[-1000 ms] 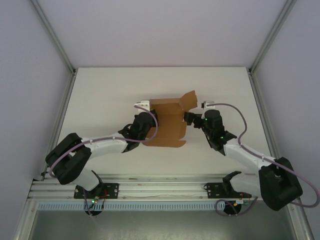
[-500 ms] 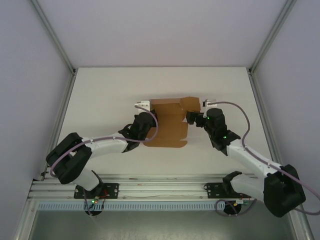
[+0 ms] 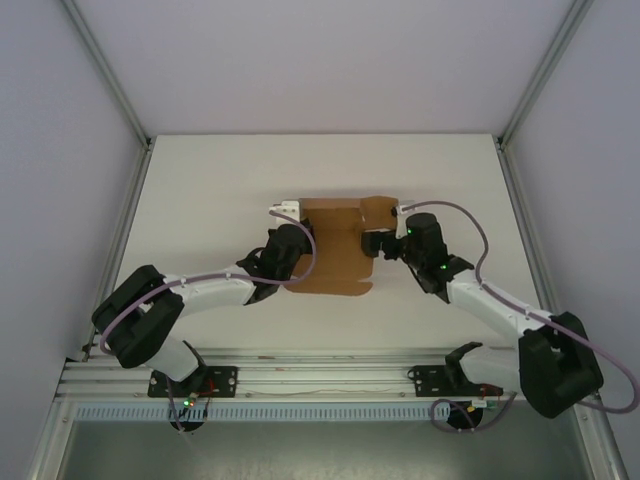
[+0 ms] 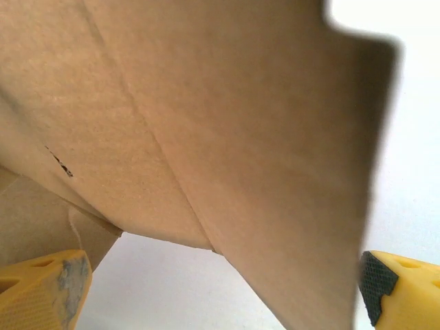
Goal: Assemble paper box
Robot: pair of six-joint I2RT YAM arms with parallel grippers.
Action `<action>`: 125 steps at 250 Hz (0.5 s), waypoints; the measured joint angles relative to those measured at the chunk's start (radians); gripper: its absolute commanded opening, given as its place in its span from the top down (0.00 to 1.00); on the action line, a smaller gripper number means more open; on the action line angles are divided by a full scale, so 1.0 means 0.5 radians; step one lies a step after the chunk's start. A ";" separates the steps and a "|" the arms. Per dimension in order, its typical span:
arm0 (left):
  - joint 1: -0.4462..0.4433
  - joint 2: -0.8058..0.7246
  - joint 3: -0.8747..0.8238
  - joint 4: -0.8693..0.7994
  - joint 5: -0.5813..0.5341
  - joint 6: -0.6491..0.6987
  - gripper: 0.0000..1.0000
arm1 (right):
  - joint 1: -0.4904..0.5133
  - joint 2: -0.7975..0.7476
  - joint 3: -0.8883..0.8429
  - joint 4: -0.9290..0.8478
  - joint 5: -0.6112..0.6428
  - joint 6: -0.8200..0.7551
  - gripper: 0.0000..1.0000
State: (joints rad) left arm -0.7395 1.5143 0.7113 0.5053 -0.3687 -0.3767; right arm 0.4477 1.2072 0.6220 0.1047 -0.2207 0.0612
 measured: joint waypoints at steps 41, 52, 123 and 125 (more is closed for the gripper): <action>-0.001 0.000 -0.003 0.011 -0.014 -0.018 1.00 | 0.000 0.234 0.232 -0.045 -0.085 0.357 0.16; -0.001 0.000 -0.003 0.014 -0.023 -0.025 1.00 | 0.000 0.259 0.249 -0.036 -0.137 0.447 0.21; -0.001 0.000 -0.003 0.037 -0.072 -0.036 1.00 | 0.002 0.269 0.230 0.029 -0.404 0.880 0.51; -0.001 0.000 -0.003 0.038 -0.073 -0.037 1.00 | 0.002 0.269 0.230 0.031 -0.408 0.889 0.51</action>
State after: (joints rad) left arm -0.7399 1.5143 0.7097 0.5243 -0.4053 -0.3950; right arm 0.4488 1.3415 0.7368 0.1200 -0.4248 0.5056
